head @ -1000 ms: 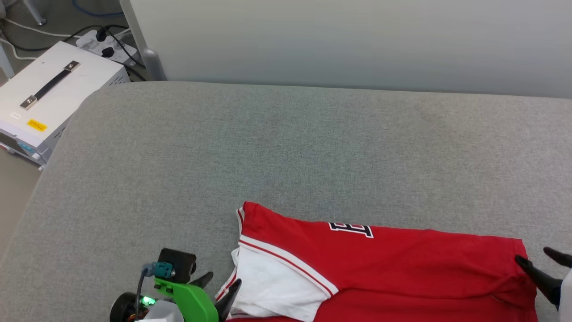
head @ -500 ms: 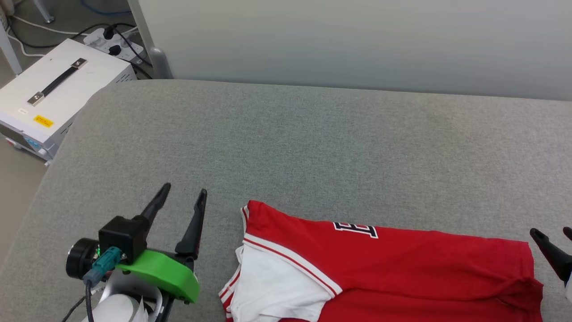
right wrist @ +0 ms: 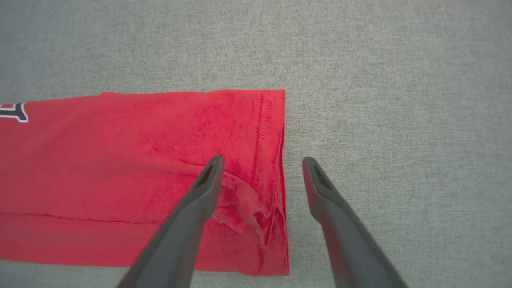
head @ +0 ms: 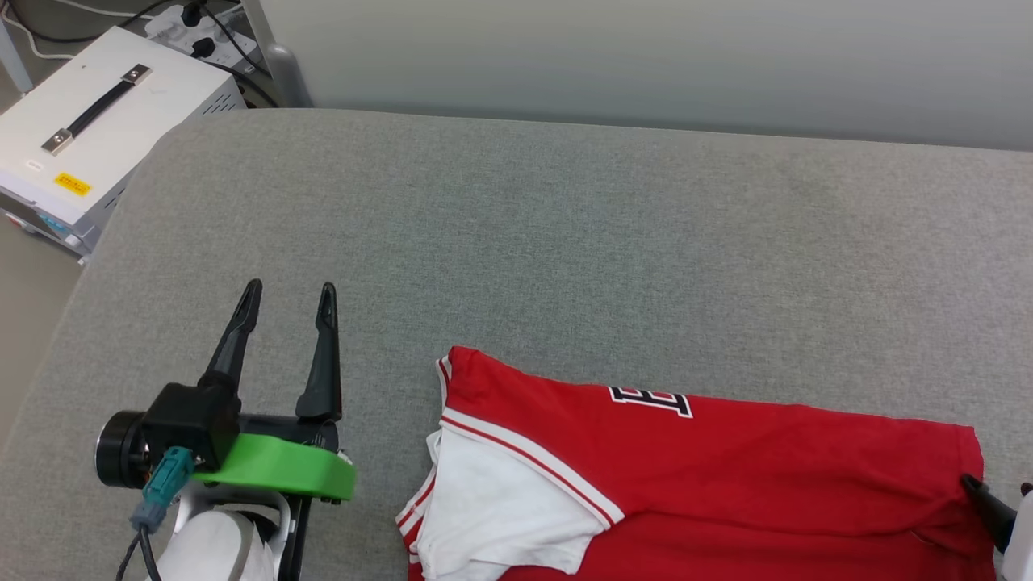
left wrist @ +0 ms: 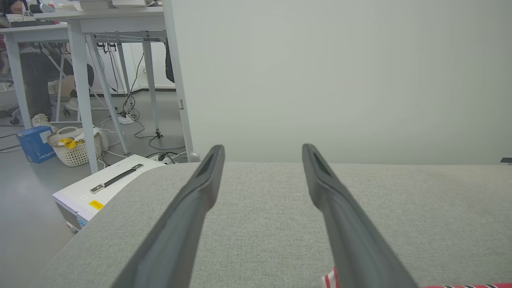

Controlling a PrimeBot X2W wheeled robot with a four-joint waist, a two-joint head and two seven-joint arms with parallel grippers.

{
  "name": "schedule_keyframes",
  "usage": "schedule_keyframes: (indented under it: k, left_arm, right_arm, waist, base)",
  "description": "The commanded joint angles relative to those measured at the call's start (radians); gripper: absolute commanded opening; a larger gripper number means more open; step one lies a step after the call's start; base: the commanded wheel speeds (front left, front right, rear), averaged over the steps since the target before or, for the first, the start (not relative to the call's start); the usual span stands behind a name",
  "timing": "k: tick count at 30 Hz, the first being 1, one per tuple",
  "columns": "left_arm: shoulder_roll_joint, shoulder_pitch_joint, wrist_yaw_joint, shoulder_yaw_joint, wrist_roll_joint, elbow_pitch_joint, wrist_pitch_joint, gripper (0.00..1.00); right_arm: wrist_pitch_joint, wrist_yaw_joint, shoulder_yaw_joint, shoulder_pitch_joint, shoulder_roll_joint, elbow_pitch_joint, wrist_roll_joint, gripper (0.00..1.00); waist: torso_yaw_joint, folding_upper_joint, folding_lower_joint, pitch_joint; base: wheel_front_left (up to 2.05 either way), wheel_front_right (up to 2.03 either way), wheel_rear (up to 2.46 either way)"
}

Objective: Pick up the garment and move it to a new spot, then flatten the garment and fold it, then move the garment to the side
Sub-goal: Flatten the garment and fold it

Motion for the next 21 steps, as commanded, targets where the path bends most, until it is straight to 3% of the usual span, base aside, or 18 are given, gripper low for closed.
schedule_keyframes:
  k: [1,10,21]
  left_arm:
    - [-0.018,0.014,-0.019,0.018,0.024,0.003,-0.005,1.0]
    - [-0.103,0.002,-0.134,0.11,0.113,0.038,-0.006,1.0]
    - [-0.171,0.002,-0.216,0.18,0.19,0.069,-0.006,1.0]
  right_arm:
    - [0.005,-0.001,-0.009,0.003,0.01,0.014,-0.014,1.0]
    - [-0.015,-0.001,-0.04,-0.039,0.048,0.156,-0.035,1.0]
    - [-0.035,-0.001,0.033,-0.041,0.05,0.275,0.101,1.0]
  waist:
    - [0.002,0.0069,0.0,0.014]
    - [0.014,0.0069,0.0,0.066]
    - [0.024,0.0069,0.0,0.075]
  base:
    - [0.0,0.0,0.0]
    - [0.0,0.0,0.0]
    - [0.0,0.0,0.0]
